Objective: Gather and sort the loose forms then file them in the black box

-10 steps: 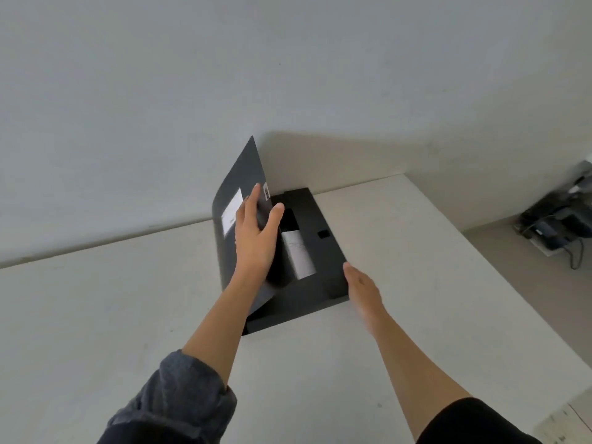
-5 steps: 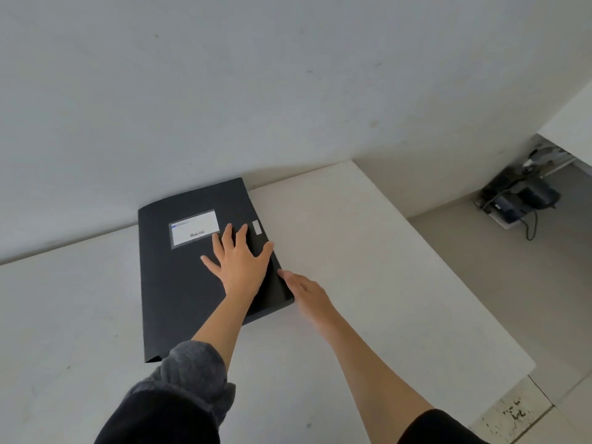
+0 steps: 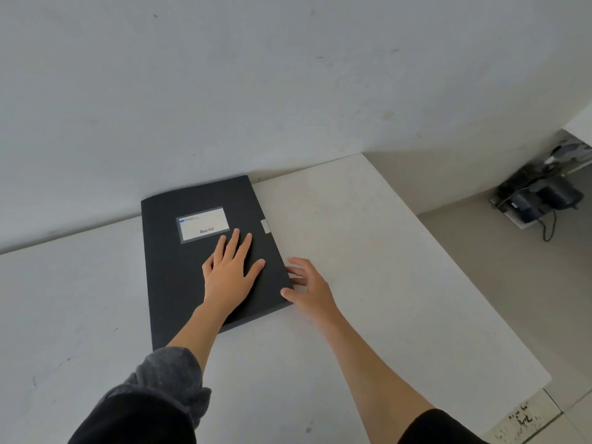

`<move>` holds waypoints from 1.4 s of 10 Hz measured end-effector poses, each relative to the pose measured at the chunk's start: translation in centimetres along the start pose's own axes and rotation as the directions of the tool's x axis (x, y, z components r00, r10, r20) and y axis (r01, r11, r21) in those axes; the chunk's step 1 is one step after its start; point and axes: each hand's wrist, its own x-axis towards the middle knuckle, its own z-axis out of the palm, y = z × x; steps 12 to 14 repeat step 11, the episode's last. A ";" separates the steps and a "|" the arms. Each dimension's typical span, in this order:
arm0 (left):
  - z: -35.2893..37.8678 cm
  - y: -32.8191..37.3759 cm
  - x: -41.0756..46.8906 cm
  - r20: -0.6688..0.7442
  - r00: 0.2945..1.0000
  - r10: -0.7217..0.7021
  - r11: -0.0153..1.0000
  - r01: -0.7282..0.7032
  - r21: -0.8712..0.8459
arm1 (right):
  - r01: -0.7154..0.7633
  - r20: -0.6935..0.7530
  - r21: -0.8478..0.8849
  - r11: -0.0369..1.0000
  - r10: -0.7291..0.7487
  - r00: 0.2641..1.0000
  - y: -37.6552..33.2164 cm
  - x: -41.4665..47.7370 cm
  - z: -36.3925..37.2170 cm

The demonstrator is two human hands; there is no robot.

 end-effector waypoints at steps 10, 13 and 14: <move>-6.4 -6.1 -6.8 -0.015 0.971 -0.239 0.965 0.236 -0.113 | 0.259 0.158 -0.791 0.554 -0.225 0.962 -5.2 -0.7 5.0; -9.7 -5.6 -7.9 -0.129 0.966 -0.226 0.942 0.182 -0.283 | 0.353 0.180 -0.707 0.613 -0.326 0.928 -8.3 -2.3 4.8; -9.7 -5.6 -7.9 -0.129 0.966 -0.226 0.942 0.182 -0.283 | 0.353 0.180 -0.707 0.613 -0.326 0.928 -8.3 -2.3 4.8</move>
